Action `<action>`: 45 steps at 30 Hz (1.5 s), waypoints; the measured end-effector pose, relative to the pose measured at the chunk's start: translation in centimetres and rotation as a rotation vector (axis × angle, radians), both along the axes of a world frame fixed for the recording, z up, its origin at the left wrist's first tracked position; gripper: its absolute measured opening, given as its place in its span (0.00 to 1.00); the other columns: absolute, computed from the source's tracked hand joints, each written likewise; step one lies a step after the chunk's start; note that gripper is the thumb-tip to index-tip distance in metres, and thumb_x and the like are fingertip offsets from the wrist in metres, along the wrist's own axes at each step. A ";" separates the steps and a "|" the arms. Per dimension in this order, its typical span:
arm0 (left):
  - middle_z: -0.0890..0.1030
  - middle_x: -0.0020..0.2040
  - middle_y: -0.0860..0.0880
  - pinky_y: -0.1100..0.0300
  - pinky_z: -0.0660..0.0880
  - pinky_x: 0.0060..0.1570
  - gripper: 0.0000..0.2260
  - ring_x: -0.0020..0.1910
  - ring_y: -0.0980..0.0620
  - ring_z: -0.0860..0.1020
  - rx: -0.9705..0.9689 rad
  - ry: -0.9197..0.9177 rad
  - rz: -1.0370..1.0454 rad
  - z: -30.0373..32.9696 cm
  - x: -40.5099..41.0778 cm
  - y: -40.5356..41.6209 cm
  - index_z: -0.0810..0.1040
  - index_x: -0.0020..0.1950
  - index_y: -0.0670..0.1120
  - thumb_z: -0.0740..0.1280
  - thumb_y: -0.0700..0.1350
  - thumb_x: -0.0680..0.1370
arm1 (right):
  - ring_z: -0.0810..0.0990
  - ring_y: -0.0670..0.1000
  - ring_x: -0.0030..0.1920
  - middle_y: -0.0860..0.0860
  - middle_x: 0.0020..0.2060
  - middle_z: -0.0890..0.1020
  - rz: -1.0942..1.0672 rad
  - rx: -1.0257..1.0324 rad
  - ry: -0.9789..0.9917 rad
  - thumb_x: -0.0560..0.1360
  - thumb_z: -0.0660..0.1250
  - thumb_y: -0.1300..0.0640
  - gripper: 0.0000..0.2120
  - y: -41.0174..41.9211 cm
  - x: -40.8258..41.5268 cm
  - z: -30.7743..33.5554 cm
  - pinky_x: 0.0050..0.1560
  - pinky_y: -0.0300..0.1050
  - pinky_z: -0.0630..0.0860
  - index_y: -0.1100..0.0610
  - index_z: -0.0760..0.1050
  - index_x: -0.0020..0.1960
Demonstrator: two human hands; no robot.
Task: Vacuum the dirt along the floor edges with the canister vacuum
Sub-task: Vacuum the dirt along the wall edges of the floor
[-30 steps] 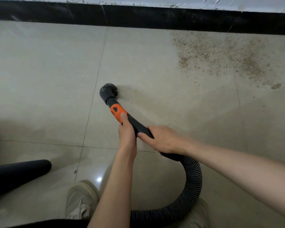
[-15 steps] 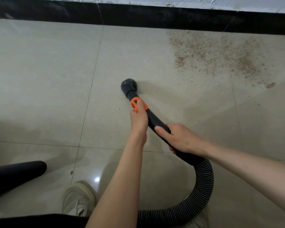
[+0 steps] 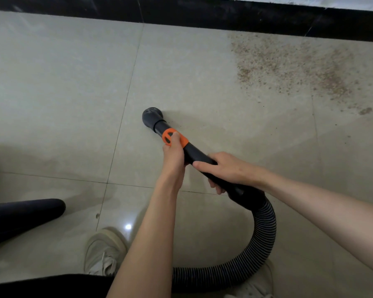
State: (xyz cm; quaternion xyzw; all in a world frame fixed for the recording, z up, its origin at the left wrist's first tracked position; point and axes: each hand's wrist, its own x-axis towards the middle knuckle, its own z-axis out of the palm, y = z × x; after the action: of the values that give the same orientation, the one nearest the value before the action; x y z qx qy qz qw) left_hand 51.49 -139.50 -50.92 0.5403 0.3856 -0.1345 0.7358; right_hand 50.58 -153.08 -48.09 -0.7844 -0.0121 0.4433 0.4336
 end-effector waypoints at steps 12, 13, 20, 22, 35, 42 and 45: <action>0.72 0.39 0.50 0.60 0.70 0.36 0.10 0.38 0.52 0.73 0.138 0.013 0.234 0.5 -2.6 -2.7 0.70 0.49 0.44 0.59 0.51 0.79 | 0.70 0.50 0.18 0.50 0.19 0.73 -0.001 -0.031 0.064 0.69 0.67 0.41 0.19 -0.5 -1.8 0.5 0.24 0.39 0.69 0.57 0.68 0.40; 0.72 0.39 0.50 0.60 0.70 0.37 0.10 0.37 0.53 0.73 0.146 0.018 0.263 0.5 -2.9 -2.6 0.70 0.49 0.44 0.59 0.51 0.79 | 0.70 0.51 0.18 0.50 0.19 0.73 0.003 -0.029 0.075 0.71 0.68 0.43 0.18 -0.3 -1.9 0.4 0.24 0.39 0.69 0.57 0.68 0.39; 0.72 0.37 0.50 0.58 0.72 0.40 0.09 0.37 0.52 0.73 -0.033 -0.036 0.007 1.0 -1.7 -4.6 0.70 0.45 0.47 0.59 0.51 0.80 | 0.73 0.51 0.19 0.51 0.20 0.76 -0.147 -0.122 -0.050 0.72 0.68 0.44 0.18 -2.7 -2.3 0.6 0.24 0.39 0.70 0.58 0.70 0.37; 0.71 0.36 0.50 0.59 0.72 0.38 0.09 0.36 0.53 0.73 -0.121 -0.055 -0.079 1.2 -0.9 -5.2 0.71 0.44 0.48 0.59 0.51 0.80 | 0.74 0.52 0.19 0.51 0.19 0.76 -0.212 -0.166 -0.105 0.72 0.68 0.44 0.18 -3.3 -2.4 0.4 0.24 0.40 0.71 0.58 0.70 0.37; 0.75 0.40 0.50 0.60 0.73 0.39 0.13 0.40 0.52 0.76 0.081 -0.049 0.190 0.1 0.2 2.3 0.73 0.45 0.45 0.62 0.54 0.79 | 0.74 0.51 0.19 0.48 0.18 0.74 -0.002 -0.089 -0.109 0.71 0.68 0.43 0.18 4.4 1.7 -1.4 0.22 0.39 0.70 0.56 0.69 0.37; 0.73 0.40 0.49 0.55 0.72 0.45 0.15 0.43 0.50 0.75 0.135 -0.068 0.097 -0.9 -1.1 -0.2 0.71 0.47 0.45 0.56 0.56 0.81 | 0.72 0.51 0.20 0.50 0.20 0.74 -0.038 -0.062 -0.002 0.73 0.69 0.45 0.17 1.8 0.1 -1.0 0.23 0.38 0.70 0.57 0.69 0.39; 0.74 0.40 0.48 0.56 0.73 0.44 0.15 0.42 0.51 0.75 0.055 -0.046 0.008 -0.3 -0.3 -1.7 0.72 0.46 0.46 0.56 0.56 0.81 | 0.74 0.51 0.19 0.51 0.20 0.75 -0.113 -0.120 -0.039 0.73 0.68 0.44 0.18 0.8 -0.7 -0.2 0.24 0.39 0.72 0.58 0.69 0.38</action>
State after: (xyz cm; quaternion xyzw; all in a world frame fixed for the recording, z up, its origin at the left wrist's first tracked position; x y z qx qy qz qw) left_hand 51.17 -141.18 -51.26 0.5618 0.3742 -0.1083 0.7298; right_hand 49.92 -152.31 -48.30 -0.8168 0.0501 0.4028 0.4099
